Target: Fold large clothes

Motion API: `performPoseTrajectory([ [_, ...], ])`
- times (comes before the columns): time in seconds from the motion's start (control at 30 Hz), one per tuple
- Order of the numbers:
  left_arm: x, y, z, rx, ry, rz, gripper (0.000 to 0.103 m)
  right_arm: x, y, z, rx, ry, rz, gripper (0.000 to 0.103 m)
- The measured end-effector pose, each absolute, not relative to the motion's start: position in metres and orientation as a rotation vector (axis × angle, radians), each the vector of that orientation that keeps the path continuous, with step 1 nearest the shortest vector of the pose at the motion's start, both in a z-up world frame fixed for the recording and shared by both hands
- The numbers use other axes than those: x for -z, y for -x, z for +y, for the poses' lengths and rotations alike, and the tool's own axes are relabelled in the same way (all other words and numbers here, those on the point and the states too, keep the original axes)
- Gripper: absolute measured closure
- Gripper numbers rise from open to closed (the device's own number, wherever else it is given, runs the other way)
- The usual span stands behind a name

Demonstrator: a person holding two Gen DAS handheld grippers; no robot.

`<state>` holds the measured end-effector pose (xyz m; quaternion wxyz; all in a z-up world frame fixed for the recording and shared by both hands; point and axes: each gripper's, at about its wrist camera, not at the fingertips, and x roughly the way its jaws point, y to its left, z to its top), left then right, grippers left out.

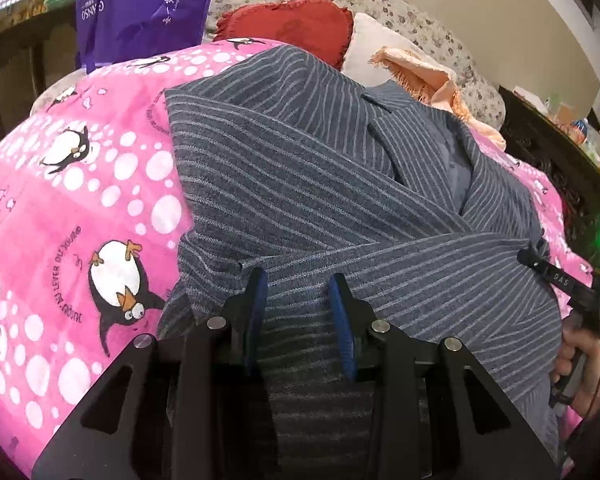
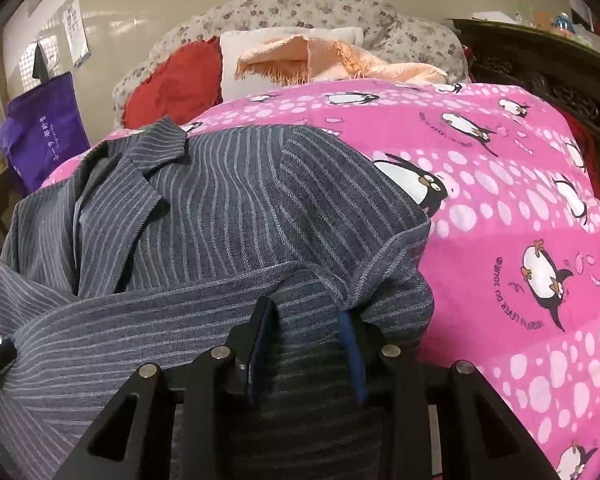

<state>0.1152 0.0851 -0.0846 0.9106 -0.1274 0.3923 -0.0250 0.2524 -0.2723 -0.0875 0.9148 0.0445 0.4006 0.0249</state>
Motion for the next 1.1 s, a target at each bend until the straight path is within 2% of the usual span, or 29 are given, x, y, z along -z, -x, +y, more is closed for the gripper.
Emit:
performPoseTrajectory([
  [0.23, 0.082, -0.120, 0.076, 0.024, 0.221, 0.817, 0.072, 0.085, -0.255, -0.275, -0.060, -0.087, 0.828, 0.071],
  [0.4, 0.082, -0.121, 0.074, 0.017, 0.220, 0.817, 0.072, 0.032, -0.212, -0.254, -0.086, -0.028, 0.781, 0.070],
  [0.5, 0.083, -0.122, 0.073, 0.006, 0.200, 0.819, 0.072, 0.036, -0.168, -0.235, -0.172, -0.001, 0.783, 0.058],
  [0.53, 0.083, -0.122, 0.072, 0.003, 0.193, 0.820, 0.072, 0.049, -0.165, -0.232, -0.180, 0.020, 0.829, 0.043],
  [0.57, 0.082, -0.123, 0.071, -0.001, 0.185, 0.822, 0.071, 0.075, -0.166, -0.229, -0.171, 0.068, 0.934, 0.031],
  [0.63, 0.080, -0.124, 0.066, 0.001, 0.147, 0.837, 0.066, 0.077, -0.155, -0.235, -0.173, 0.058, 0.899, 0.031],
  [0.7, 0.068, -0.124, 0.064, 0.011, 0.096, 0.895, 0.066, 0.055, -0.149, -0.242, -0.150, 0.042, 0.947, 0.032],
  [0.8, 0.036, -0.099, 0.085, 0.099, 0.163, 0.901, 0.065, 0.012, -0.111, -0.257, -0.199, 0.037, 0.866, 0.031],
  [0.83, 0.025, -0.083, 0.097, 0.129, 0.168, 0.898, 0.061, 0.002, -0.094, -0.263, -0.223, 0.048, 0.851, 0.030],
  [0.87, 0.019, -0.070, 0.105, 0.137, 0.155, 0.900, 0.045, -0.004, -0.075, -0.271, -0.252, 0.060, 0.852, 0.028],
  [0.93, 0.014, -0.035, 0.122, 0.135, 0.112, 0.906, 0.033, -0.004, -0.041, -0.283, -0.295, 0.075, 0.884, 0.027],
  [1.1, 0.042, 0.047, 0.137, 0.227, 0.065, 1.040, 0.033, 0.036, 0.044, -0.297, -0.346, 0.038, 0.995, 0.027],
])
